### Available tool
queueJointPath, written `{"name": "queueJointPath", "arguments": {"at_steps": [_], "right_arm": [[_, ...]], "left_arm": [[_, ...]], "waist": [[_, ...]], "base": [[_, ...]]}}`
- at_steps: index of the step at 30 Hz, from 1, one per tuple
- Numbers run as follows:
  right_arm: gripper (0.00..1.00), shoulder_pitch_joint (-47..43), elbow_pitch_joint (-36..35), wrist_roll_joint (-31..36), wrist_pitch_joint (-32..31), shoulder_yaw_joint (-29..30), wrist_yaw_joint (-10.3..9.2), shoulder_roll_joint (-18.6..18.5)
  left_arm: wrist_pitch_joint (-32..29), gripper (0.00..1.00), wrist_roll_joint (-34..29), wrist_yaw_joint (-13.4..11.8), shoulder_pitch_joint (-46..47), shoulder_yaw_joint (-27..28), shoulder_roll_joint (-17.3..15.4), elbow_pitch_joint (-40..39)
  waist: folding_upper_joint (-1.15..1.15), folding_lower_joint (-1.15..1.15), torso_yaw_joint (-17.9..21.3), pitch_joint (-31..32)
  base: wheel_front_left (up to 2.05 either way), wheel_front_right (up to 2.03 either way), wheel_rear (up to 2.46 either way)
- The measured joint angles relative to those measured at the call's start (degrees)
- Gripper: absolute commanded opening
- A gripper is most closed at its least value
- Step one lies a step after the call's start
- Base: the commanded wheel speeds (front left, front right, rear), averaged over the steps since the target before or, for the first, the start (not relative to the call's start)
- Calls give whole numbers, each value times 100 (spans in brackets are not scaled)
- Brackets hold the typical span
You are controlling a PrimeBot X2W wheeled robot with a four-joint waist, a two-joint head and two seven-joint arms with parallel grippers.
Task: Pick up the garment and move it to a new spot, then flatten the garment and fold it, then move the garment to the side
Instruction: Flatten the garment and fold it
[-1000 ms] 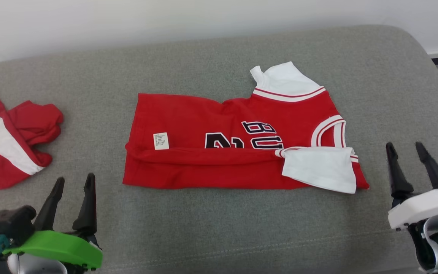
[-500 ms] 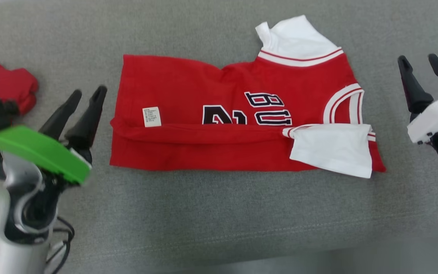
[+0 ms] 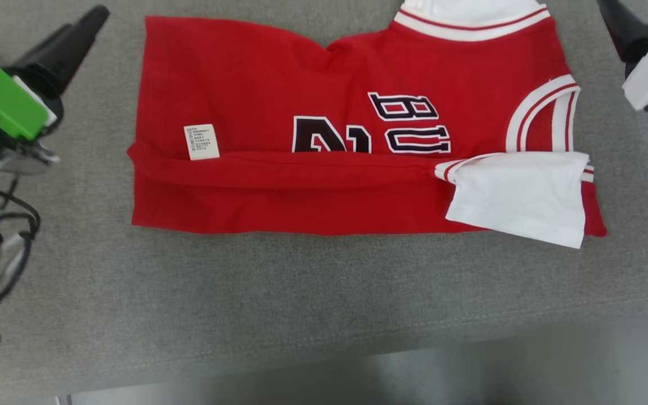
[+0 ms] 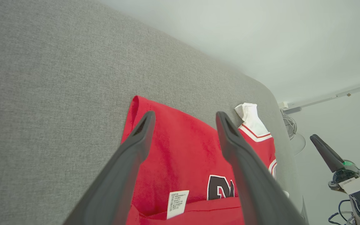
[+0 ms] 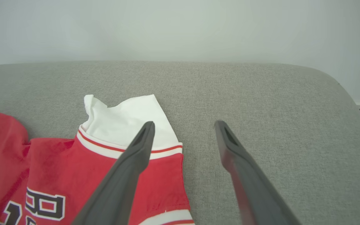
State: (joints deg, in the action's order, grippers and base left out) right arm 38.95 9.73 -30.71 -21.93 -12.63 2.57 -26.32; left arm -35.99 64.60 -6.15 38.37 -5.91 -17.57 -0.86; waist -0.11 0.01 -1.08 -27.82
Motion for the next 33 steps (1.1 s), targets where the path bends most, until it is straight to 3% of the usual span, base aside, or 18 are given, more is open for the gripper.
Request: {"name": "queueJointPath", "arguments": {"at_steps": [14,24,33], "right_arm": [[100,862,479,48,-71,-248,198,169],[100,1070,872,55,131,-452,298,456],[100,1145,1146,55,285,-432,342,381]], "left_arm": [[-532,100,-573,-46,1056,-211,-475,873],[-725,100,-872,-47,1477,-478,-599,1321],[-784,100,-869,-40,1714,-521,-570,1557]], "waist": [[0,0,203,-873],[0,0,508,-1077],[0,0,626,-1192]], "base": [[0,0,0],[0,0,0],[0,0,0]]}}
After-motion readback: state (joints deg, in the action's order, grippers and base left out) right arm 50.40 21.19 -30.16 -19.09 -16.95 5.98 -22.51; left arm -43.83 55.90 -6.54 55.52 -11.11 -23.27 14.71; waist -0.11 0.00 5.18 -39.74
